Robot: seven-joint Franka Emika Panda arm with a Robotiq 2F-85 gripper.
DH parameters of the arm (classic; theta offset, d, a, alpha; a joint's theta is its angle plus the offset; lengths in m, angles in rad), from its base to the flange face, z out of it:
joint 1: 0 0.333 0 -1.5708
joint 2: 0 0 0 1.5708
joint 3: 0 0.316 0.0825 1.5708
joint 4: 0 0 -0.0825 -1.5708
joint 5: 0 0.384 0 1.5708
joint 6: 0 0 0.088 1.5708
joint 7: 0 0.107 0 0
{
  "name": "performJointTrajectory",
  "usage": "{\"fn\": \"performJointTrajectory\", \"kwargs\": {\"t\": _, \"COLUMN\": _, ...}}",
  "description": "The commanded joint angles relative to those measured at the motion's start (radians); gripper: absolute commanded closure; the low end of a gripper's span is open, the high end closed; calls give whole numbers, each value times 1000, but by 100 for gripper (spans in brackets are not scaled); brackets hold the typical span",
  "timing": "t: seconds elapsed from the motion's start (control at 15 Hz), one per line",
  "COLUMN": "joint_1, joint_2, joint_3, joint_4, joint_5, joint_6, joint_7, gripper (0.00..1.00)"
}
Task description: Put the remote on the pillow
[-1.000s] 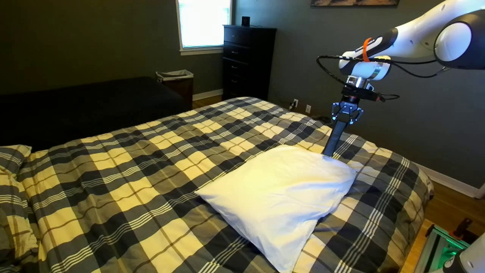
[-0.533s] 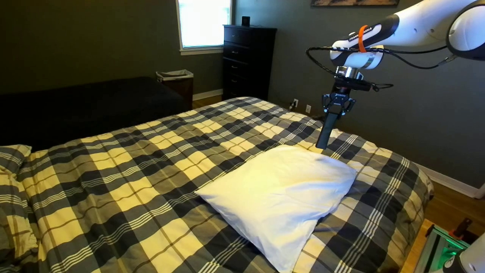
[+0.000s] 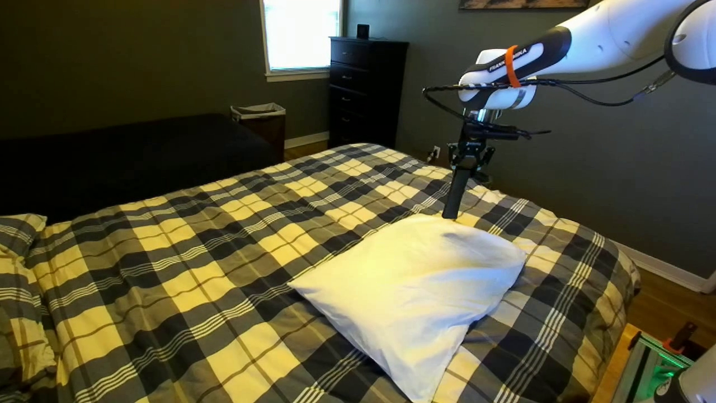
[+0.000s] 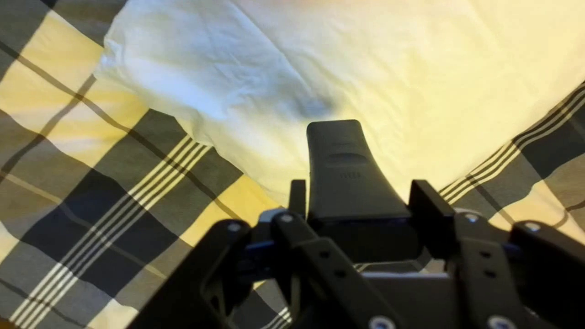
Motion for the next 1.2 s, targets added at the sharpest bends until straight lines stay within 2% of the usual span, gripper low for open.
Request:
{"fn": "performJointTrajectory", "kwargs": {"t": 0.0, "joint_1": 35, "joint_2": -50, "joint_3": 16, "joint_4": -133, "joint_5": -53, "joint_6": 169, "joint_7": -28, "gripper": 67}}
{"fn": "performJointTrajectory", "kwargs": {"t": 0.27, "joint_1": 46, "joint_2": -48, "joint_3": 38, "joint_4": -217, "joint_5": -52, "joint_6": 295, "joint_7": -81, "gripper": 67}}
{"fn": "performJointTrajectory", "kwargs": {"t": 0.53, "joint_1": 38, "joint_2": -41, "joint_3": 64, "joint_4": -274, "joint_5": -26, "joint_6": 369, "joint_7": -147, "gripper": 67}}
{"fn": "performJointTrajectory", "kwargs": {"t": 0.93, "joint_1": 43, "joint_2": -33, "joint_3": 78, "joint_4": -317, "joint_5": -42, "joint_6": 359, "joint_7": -215, "gripper": 67}}
{"fn": "performJointTrajectory", "kwargs": {"t": 1.13, "joint_1": 41, "joint_2": -33, "joint_3": 86, "joint_4": -324, "joint_5": -53, "joint_6": 309, "joint_7": -271, "gripper": 67}}
